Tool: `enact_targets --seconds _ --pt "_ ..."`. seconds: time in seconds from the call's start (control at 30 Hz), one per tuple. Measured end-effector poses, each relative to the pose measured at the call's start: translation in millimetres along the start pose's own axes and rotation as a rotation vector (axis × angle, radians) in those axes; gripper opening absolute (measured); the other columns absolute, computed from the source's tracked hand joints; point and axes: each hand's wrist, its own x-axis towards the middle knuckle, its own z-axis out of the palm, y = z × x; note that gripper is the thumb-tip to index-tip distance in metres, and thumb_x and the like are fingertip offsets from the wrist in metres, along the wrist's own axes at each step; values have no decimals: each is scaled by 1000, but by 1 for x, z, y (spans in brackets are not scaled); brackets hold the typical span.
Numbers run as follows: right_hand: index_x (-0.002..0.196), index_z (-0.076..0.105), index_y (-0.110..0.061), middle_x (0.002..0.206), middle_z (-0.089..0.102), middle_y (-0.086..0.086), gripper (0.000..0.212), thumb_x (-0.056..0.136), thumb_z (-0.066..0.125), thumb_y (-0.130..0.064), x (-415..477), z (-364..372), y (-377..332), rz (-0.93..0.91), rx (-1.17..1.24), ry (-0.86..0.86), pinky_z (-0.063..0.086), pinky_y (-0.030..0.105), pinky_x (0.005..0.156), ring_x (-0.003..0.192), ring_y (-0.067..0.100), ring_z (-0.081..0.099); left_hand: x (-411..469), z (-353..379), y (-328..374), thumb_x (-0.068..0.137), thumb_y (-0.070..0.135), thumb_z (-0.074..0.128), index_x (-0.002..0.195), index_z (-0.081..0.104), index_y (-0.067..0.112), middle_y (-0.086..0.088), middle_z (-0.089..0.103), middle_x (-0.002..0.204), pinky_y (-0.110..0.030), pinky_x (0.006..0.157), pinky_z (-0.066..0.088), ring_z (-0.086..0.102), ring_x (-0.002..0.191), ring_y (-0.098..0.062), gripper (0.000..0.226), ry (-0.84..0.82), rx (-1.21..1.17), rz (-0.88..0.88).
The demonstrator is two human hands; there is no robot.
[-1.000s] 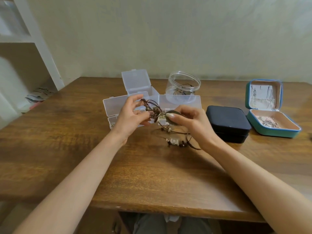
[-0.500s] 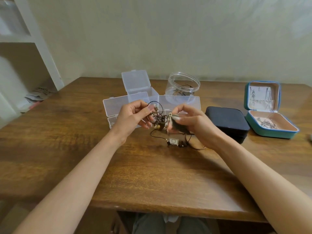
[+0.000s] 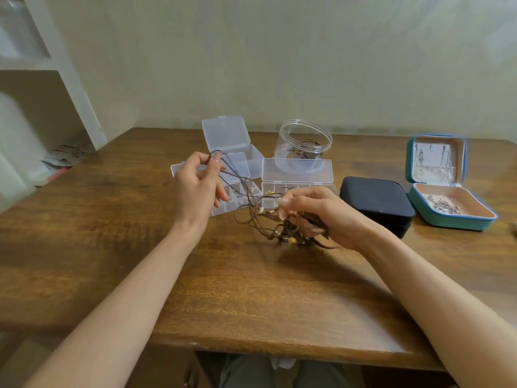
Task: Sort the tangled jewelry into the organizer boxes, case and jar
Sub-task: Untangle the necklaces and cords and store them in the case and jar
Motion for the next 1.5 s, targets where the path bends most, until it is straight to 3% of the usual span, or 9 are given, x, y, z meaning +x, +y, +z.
enact_targets --seconds 0.33,0.5,0.73,0.87,1.0,1.07,1.23,1.37,1.5 --pt "92 68 -20 63 53 8 15 78 63 -18 -4 -13 -10 -205 232 139 22 17 36 39 12 32 9 -9 5 86 12 47 65 50 19 6 54 70 -28 63 43 53 63 -10 22 318 -244 170" --pt "92 67 -18 63 59 6 14 86 55 -13 -4 -15 -8 -261 298 184 26 19 42 43 10 36 -3 -6 5 85 30 34 64 43 15 -3 46 40 -22 37 28 40 34 -18 27 -38 -347 138" --pt "88 67 -17 57 56 -2 9 80 65 -19 -1 -13 -3 -233 276 272 29 24 50 45 11 39 -5 -5 13 67 11 35 96 49 6 -7 66 103 -36 89 45 58 104 -25 32 -591 -400 -10" --pt "77 69 -21 62 57 -1 6 74 71 -16 0 -10 -3 -183 189 341 29 25 50 57 17 47 -9 4 5 97 32 41 80 62 13 1 59 70 -25 66 41 52 63 -2 33 -383 35 -80" --pt "80 69 -21 64 55 -3 11 73 72 -14 1 -7 -5 -186 161 300 32 28 55 60 15 49 -9 5 -4 86 27 67 92 63 20 11 62 69 -33 68 53 59 67 -9 10 -181 550 226" --pt "82 68 -21 65 54 -3 11 74 72 -13 0 -6 -5 -202 159 274 30 22 49 56 12 44 -9 7 -3 82 34 66 108 61 23 16 56 96 -23 85 47 53 94 -7 29 -370 425 332" --pt "81 67 -18 66 56 -1 7 75 67 -15 -1 -7 -5 -242 185 369 26 16 42 53 14 43 -20 15 8 81 54 55 120 52 31 11 64 113 -16 90 45 58 108 0 45 -1025 46 -196" --pt "78 67 -16 60 53 -4 15 84 62 -2 0 -17 -8 -245 246 534 23 15 39 45 7 34 -15 8 9 83 42 65 90 70 13 1 62 59 -20 80 48 62 63 -13 30 -1052 -271 -196" --pt "79 70 -19 58 47 -3 21 87 59 -3 -1 -18 -6 -197 178 528 22 16 40 47 10 29 -5 -1 9 81 38 67 88 71 10 8 48 48 -26 75 50 52 53 -10 29 -876 -647 -214"
